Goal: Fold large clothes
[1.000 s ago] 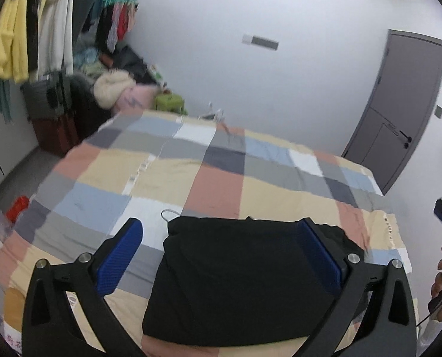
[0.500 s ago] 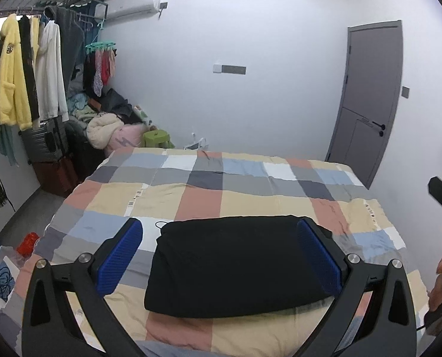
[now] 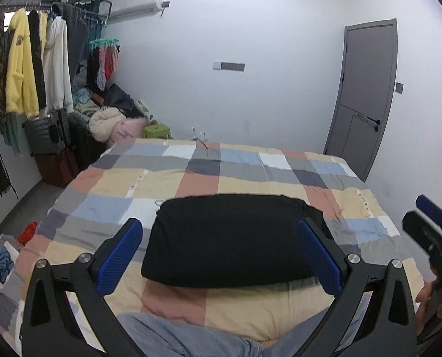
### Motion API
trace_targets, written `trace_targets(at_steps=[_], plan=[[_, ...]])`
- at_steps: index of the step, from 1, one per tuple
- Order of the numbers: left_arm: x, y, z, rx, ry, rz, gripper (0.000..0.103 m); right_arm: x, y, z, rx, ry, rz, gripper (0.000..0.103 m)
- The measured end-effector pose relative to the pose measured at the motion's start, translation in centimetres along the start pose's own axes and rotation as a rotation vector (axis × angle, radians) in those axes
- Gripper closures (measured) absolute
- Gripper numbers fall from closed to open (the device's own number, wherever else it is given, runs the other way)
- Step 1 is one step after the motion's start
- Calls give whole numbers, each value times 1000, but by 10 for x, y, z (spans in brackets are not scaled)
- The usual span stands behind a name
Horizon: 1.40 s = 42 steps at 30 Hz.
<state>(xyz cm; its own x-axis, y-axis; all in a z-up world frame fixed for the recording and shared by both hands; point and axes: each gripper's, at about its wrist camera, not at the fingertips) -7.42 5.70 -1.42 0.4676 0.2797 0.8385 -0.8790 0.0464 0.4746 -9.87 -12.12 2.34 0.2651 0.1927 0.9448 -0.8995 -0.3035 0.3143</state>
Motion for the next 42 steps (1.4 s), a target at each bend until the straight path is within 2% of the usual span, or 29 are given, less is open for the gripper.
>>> trace_targets(at_steps=[8, 17, 25, 34, 37, 42], plan=[[-32, -13, -1, -11, -7, -50, 0, -39, -8, -4, -21, -22, -82, 0], [-59, -32, -5, -16, -4, -66, 0, -77, -22, -4, -27, -43, -101, 0], [-72, -45, -7, 4, 9, -98, 0, -88, -28, -4, -29, -46, -130, 0], [-72, -46, -8, 17, 6, -100, 0, -87, -24, 2, -54, -58, -125, 0], [-72, -44, -4, 65, -30, -69, 0, -88, -23, 3, -59, -65, -125, 0], [-72, -43, -2, 40, -38, -80, 0, -89, -22, 4, -65, -66, -126, 0]])
Point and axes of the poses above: each gripper's, at about its wrist camera, not at the fingertips, and y roughly against the way its jaws point, z to its right, x to its top, and after that the axes turned 12 degrees about y, right-handed
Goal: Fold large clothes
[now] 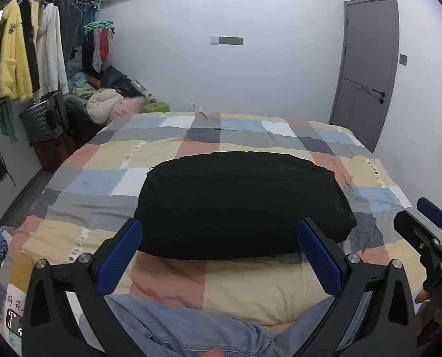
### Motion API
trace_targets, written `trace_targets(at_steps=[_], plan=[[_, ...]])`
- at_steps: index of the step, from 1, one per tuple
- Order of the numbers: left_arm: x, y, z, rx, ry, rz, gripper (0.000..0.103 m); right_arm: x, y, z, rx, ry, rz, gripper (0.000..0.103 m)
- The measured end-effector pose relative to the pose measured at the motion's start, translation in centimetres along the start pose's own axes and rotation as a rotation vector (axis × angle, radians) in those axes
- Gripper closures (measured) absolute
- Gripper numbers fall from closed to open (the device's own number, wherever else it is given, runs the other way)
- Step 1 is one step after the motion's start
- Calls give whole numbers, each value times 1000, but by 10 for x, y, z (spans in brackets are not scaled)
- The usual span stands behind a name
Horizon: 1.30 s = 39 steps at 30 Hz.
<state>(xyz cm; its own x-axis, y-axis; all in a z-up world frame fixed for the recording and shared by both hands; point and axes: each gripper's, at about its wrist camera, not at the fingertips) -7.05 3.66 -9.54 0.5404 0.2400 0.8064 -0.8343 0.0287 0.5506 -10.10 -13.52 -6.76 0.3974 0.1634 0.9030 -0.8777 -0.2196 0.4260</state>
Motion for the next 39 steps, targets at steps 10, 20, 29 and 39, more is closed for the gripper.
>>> trace_targets(at_steps=[10, 20, 29, 39], plan=[[-2, -3, 1, -23, 8, -19, 0, -3, 1, 1, -8, -1, -2, 0], [-5, -4, 4, -26, 13, -33, 0, -5, 2, 4, -22, -4, -8, 0], [-4, -5, 4, -25, 13, -39, 0, -7, 0, 3, -24, -4, -14, 0], [-8, -6, 6, -23, 14, -41, 0, -8, 3, 6, -35, -6, -11, 0]])
Point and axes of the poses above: each gripper's, at about its wrist camera, not at the fingertips, and y roughly against the way its jaws point, z to its right, x to its top, and after that the axes turned 12 degrees about y, right-handed
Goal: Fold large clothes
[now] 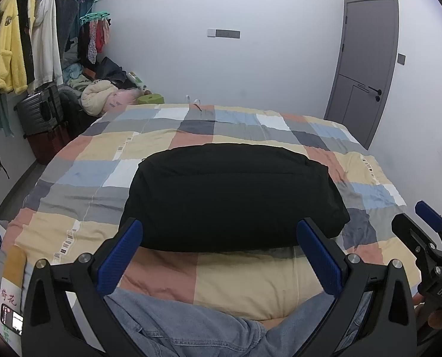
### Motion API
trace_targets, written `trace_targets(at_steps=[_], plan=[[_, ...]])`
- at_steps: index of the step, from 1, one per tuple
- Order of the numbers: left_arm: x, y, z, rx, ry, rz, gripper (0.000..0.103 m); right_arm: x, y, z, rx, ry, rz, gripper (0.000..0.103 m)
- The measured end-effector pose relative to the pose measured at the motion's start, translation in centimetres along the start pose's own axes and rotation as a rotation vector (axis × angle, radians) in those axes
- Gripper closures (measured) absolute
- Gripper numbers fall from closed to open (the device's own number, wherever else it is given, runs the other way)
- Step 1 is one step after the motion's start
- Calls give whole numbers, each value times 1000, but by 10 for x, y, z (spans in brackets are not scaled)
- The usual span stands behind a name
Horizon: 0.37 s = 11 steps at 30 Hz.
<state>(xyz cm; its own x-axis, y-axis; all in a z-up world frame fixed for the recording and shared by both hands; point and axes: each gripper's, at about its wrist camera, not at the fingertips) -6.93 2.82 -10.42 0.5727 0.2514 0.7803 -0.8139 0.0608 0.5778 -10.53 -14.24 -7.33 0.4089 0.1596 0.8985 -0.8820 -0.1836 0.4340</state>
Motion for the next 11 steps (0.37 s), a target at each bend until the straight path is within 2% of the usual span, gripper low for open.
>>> trace_targets(at_steps=[11], plan=[[-3, -2, 2, -15, 8, -16, 0, -5, -2, 5, -10, -11, -18, 0]])
Point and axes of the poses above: each gripper's, at about its wrist camera, not at the fingertips, and y roughly against the way its jaws point, z to its right, x to its top, and after that the axes turned 12 degrees about y, right-handed
